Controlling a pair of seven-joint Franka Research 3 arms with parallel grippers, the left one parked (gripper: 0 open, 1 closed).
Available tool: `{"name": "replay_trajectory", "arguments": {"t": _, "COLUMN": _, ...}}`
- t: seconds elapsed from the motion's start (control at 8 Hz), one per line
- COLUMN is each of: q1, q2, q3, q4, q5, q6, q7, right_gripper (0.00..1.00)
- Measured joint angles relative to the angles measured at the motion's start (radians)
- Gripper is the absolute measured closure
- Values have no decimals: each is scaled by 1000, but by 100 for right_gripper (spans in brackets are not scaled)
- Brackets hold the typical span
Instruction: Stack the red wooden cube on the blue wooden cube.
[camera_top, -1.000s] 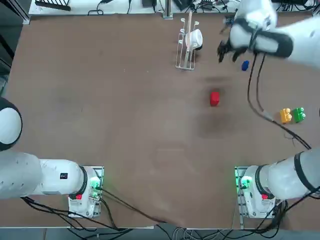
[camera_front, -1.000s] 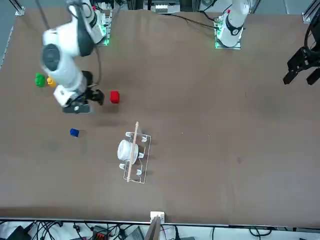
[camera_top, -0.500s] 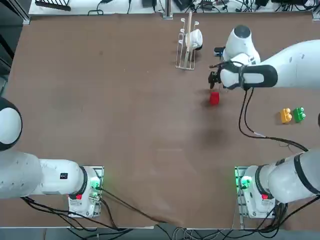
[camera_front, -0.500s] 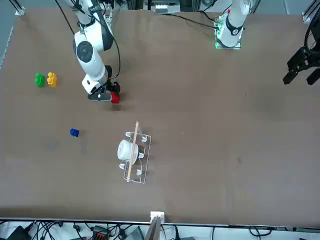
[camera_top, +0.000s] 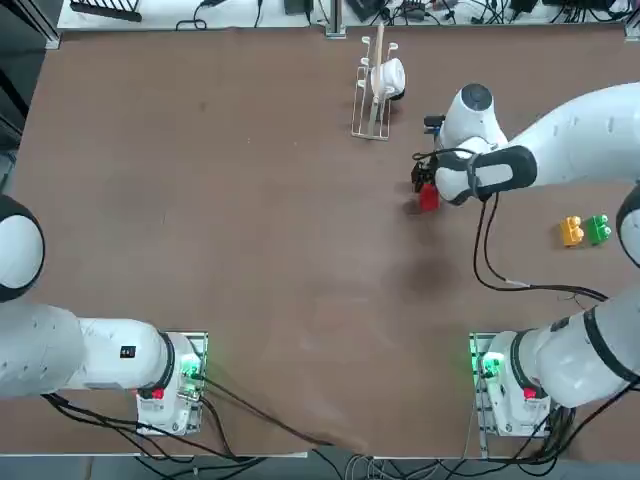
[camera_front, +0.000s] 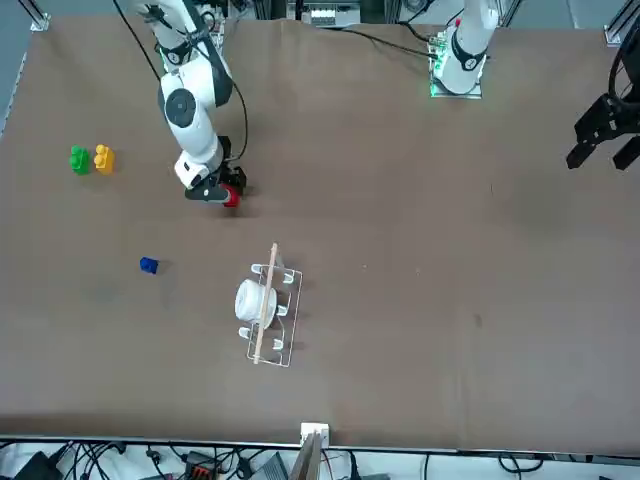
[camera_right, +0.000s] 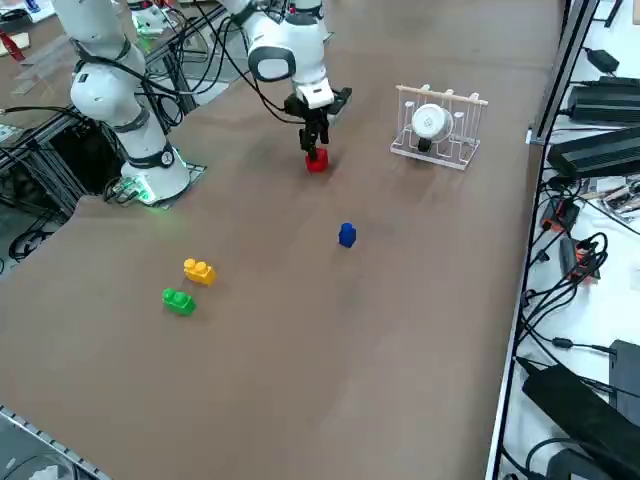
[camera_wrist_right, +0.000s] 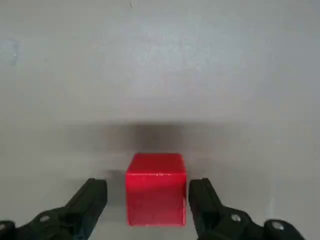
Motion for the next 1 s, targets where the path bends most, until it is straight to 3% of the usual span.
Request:
{"name": "replay_trajectory", "arguments": {"t": 0.62, "q1": 0, "q2": 51, "q3": -2, "q4": 0, "q5": 0, "q6": 43, "q7": 1, "right_gripper": 4}}
{"name": "replay_trajectory", "arguments": {"t": 1.0, "q1": 0, "q2": 52, "q3": -4, "q4": 1, "q5": 0, "q6": 44, "q7": 0, "right_gripper": 30}}
